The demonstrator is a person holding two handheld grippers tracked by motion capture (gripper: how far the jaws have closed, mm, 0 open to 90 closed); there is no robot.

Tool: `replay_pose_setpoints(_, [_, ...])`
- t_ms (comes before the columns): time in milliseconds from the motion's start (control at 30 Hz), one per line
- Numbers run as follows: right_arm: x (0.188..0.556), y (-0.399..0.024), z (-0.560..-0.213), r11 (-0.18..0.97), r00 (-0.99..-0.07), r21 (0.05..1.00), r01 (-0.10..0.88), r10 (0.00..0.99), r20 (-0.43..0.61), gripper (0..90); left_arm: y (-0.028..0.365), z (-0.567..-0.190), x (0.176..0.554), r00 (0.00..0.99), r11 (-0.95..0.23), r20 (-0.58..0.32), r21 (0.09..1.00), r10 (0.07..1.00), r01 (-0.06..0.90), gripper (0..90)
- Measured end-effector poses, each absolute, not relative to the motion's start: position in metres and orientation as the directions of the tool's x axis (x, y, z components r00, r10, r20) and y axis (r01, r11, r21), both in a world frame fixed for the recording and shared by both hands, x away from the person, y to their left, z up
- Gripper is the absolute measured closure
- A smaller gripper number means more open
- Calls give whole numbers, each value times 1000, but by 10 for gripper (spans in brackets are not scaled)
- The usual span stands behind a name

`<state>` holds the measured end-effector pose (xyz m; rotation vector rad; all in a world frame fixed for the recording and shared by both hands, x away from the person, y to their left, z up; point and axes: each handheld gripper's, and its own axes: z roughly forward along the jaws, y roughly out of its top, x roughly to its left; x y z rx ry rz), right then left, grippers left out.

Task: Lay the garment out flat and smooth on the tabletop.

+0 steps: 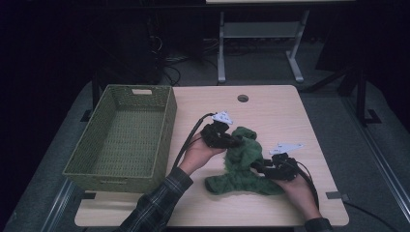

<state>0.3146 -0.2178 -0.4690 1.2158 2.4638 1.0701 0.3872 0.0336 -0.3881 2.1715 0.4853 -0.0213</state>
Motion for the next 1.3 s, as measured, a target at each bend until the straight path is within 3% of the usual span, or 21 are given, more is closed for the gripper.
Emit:
replay_pose_setpoints(167, [316, -223, -468, 387, -640, 685, 617, 753, 152, 794, 37, -381, 386, 926, -526, -174, 780, 335, 337, 842])
replay_pose_setpoints(600, [310, -245, -417, 419, -633, 745, 518, 774, 5, 820, 68, -371, 374, 904, -500, -175, 784, 391, 368, 848])
replay_pose_setpoints(833, [312, -234, -388, 472, -694, 753, 458, 720, -29, 819, 87, -388, 365, 866, -503, -197, 746, 459, 436, 851])
replay_pose_setpoints(1133, [340, -217, -429, 517, -731, 673, 528, 680, 51, 816, 93, -437, 369, 807, -565, -205, 619, 554, 546, 850])
replay_pose_setpoints(1300, [346, -213, -449, 530, -732, 638, 559, 676, 80, 814, 87, -452, 371, 813, -616, -181, 567, 554, 546, 832])
